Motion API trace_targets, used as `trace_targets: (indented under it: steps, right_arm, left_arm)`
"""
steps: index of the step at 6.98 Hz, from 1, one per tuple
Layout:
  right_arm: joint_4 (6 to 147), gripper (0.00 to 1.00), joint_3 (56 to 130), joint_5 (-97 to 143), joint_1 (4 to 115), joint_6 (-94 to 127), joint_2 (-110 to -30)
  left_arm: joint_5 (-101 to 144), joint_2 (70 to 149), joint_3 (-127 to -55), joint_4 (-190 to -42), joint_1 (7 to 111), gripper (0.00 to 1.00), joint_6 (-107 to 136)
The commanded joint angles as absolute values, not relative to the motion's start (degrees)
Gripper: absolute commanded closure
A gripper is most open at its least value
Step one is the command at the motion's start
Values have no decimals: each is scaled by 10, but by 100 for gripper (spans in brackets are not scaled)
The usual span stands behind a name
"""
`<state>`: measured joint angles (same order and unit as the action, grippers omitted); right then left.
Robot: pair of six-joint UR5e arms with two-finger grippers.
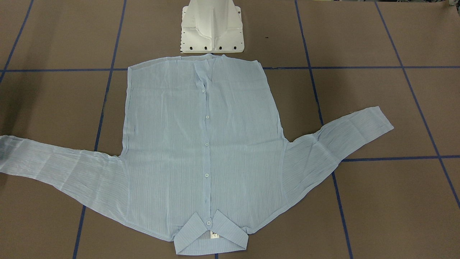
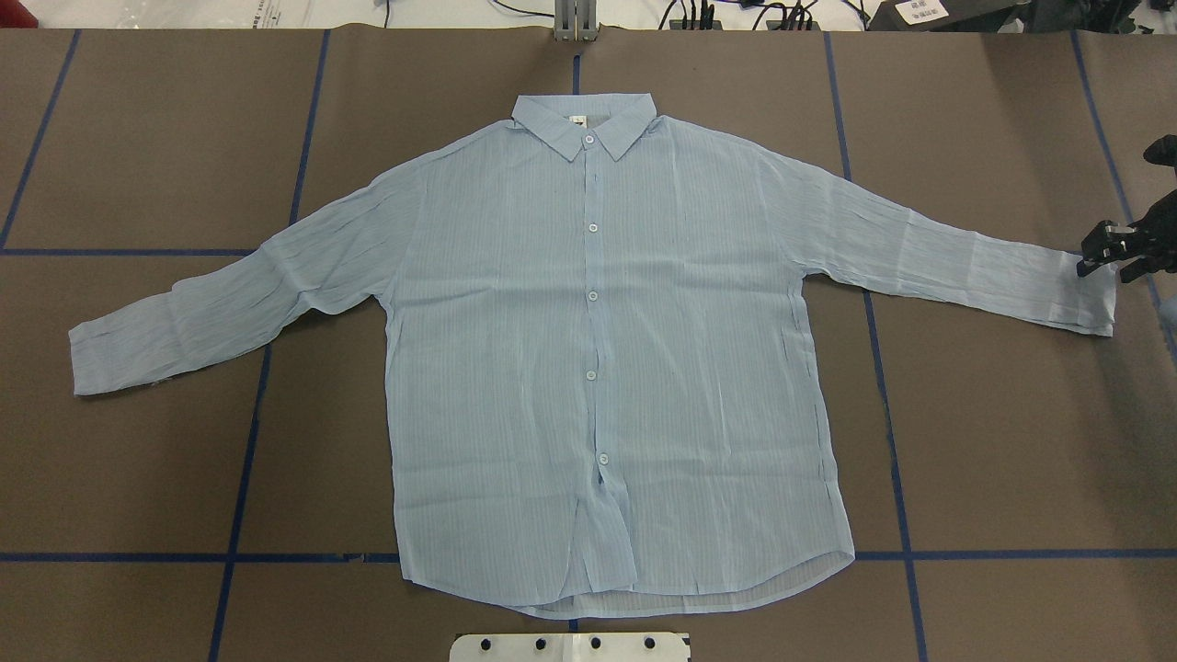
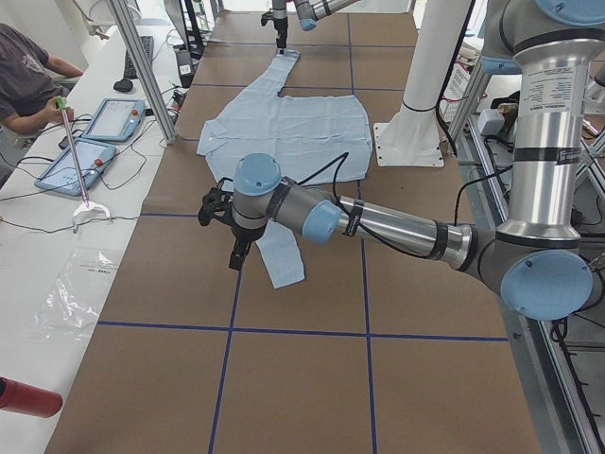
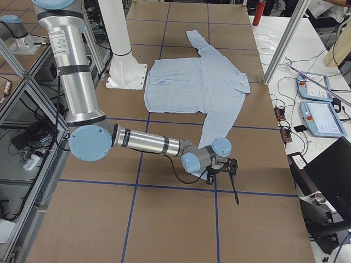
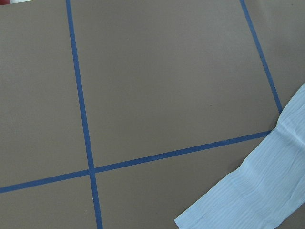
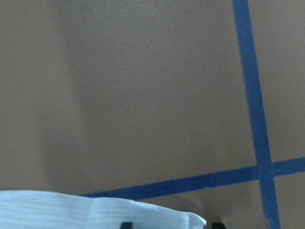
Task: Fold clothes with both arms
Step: 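Lower the right gripper onto the sleeve cuff nearest it and grasp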
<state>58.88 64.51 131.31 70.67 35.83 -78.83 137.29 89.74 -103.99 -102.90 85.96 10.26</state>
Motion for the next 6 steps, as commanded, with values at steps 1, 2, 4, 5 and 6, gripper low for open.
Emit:
trace_targets:
  steps: [1, 2, 4, 5, 6]
  right_arm:
    - [589, 100, 644, 1314, 708, 360, -788]
    - [589, 100, 649, 1317, 708, 365, -782]
    - [591, 100, 670, 1321, 710, 366, -778]
    - [590, 100, 671, 1321, 710, 366, -778]
    - [589, 100, 673, 1322, 709, 370, -778]
  left_arm:
    - [1373, 897, -1042, -1029, 860, 0, 103]
    - [1373, 897, -1043, -1029, 860, 0, 103]
    - [1373, 897, -1046, -1028, 860, 0, 103]
    - [1373, 897, -1050, -1027, 860, 0, 104]
    - [1373, 897, -1051, -1027, 860, 0, 104]
